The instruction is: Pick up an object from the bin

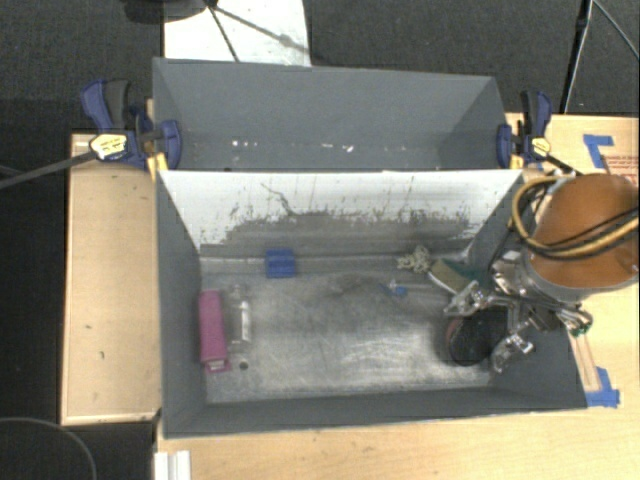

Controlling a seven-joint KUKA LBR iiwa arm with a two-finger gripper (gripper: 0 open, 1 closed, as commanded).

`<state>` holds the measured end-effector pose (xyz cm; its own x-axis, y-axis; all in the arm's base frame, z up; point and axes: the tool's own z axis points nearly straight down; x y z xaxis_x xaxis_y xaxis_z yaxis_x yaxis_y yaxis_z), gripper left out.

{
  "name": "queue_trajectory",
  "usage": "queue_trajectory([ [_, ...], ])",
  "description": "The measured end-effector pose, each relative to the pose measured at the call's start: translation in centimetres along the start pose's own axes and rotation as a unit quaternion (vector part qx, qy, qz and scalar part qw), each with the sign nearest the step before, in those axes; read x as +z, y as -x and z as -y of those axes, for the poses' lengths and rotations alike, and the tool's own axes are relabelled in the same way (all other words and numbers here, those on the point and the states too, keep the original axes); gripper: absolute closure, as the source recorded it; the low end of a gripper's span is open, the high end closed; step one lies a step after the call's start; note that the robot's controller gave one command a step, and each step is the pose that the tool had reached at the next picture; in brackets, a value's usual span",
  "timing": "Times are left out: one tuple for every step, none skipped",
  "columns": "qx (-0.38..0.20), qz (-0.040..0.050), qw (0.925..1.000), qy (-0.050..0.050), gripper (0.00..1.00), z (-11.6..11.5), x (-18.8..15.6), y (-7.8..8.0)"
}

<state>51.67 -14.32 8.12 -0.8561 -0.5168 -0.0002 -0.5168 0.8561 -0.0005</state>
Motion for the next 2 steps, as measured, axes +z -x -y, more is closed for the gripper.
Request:
queue_trajectory([
  [0.001,0.0013,1.0000,0.001,1.00,-0.2,-0.1,0.3],
  [-0.004,0.0035,1.0000,-0.003,1.00,-0.6,-17.3,0.6],
])
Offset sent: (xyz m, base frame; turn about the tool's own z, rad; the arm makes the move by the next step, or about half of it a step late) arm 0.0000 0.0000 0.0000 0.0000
